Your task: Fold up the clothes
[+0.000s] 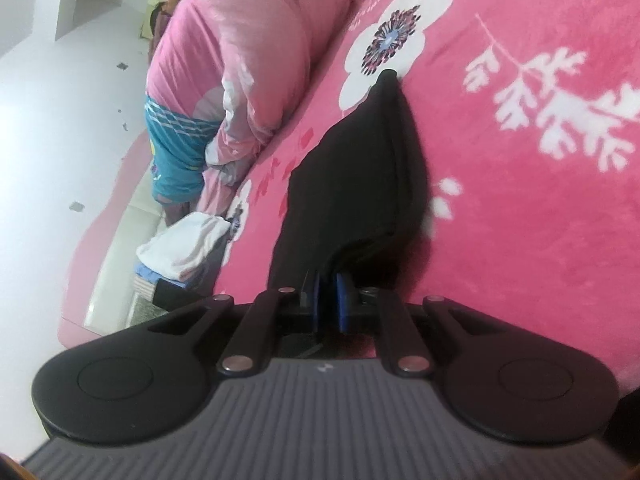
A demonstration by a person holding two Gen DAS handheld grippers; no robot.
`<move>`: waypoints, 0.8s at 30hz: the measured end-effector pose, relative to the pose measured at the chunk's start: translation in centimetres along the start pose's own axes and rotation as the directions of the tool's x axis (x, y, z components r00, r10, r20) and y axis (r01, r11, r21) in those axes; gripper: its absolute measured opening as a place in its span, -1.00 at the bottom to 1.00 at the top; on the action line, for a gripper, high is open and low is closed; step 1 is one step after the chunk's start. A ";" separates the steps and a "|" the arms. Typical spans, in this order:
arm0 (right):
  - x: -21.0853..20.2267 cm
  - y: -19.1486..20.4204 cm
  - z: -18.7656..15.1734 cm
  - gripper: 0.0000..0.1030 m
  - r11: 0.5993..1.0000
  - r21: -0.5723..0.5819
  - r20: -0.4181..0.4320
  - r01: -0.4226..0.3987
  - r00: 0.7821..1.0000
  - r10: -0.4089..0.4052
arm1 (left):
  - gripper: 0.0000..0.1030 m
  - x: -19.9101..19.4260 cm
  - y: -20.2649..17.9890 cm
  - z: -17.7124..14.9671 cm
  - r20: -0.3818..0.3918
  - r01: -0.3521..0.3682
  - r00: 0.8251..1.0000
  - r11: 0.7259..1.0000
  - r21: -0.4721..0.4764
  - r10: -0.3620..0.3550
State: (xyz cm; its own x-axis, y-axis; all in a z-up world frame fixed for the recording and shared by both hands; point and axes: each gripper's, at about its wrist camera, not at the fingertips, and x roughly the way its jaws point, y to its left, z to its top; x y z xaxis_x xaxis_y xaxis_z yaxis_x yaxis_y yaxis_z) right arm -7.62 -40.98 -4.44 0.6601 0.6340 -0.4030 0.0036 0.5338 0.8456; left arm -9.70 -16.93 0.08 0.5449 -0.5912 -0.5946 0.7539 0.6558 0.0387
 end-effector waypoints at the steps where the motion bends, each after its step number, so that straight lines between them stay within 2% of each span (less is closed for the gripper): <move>1: 0.1 0.0 0.2 -0.85 1.000 0.007 -0.001 -0.009 1.000 0.009 | -0.01 0.3 -0.2 0.2 0.003 0.005 1.000 1.000 -0.011 -0.005; 3: 0.3 -0.4 0.4 -0.81 0.999 0.032 0.006 -0.034 0.999 0.034 | -0.04 1.3 -0.3 0.7 -0.004 0.019 1.000 1.000 -0.015 -0.019; 5: 0.0 -0.9 0.5 -0.81 0.997 0.058 0.025 -0.050 0.999 0.048 | -0.34 2.1 -0.5 1.0 -0.013 0.029 1.000 0.999 -0.016 -0.029; 6: -0.2 -1.2 0.6 -0.80 0.996 0.072 0.034 -0.058 0.998 0.055 | -0.58 2.2 -0.3 0.9 -0.020 0.032 0.999 0.999 -0.030 -0.032; 8: -0.5 -1.7 0.6 -0.78 0.992 0.098 0.053 -0.074 0.996 0.069 | -0.74 2.6 0.6 0.8 -0.041 0.052 0.998 0.993 -0.106 -0.057; 10: -0.8 -2.2 0.7 -0.72 0.988 0.124 0.074 -0.090 0.994 0.081 | -0.79 2.6 1.9 0.6 -0.043 0.086 0.994 0.977 -0.196 -0.096; 14: -2.7 -3.9 0.0 -0.64 0.979 0.179 0.143 -0.099 0.987 0.074 | -0.80 2.6 4.2 0.3 -0.031 0.156 0.984 0.925 -0.347 -0.178; 17: -2.4 -4.5 -0.6 -0.61 0.983 0.177 0.102 -0.049 0.994 0.031 | -0.79 2.8 5.5 -0.1 -0.010 0.202 0.974 0.888 -0.414 -0.226; 19: -1.6 -4.7 -1.1 -0.50 0.983 0.181 0.068 -0.041 0.997 0.029 | -0.79 3.2 6.4 -0.5 -0.002 0.226 0.967 0.857 -0.463 -0.255; 22: -0.2 -4.6 -1.4 -0.46 0.982 0.183 0.038 -0.052 0.998 0.046 | -0.79 3.5 7.4 -1.0 0.014 0.257 0.956 0.812 -0.525 -0.294; 24: 0.6 -4.3 -1.5 -0.46 0.980 0.185 0.023 -0.070 0.997 0.067 | -0.79 3.6 7.6 -1.0 0.025 0.282 0.948 0.800 -0.530 -0.318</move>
State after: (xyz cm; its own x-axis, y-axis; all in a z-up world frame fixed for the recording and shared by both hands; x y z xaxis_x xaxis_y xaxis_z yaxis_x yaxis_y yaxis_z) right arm -8.41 -42.05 -8.86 0.6758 0.6555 -0.3371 0.0958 0.3753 0.9219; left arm -2.41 -13.60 -2.52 0.2857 -0.7807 -0.5558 0.5622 0.6062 -0.5626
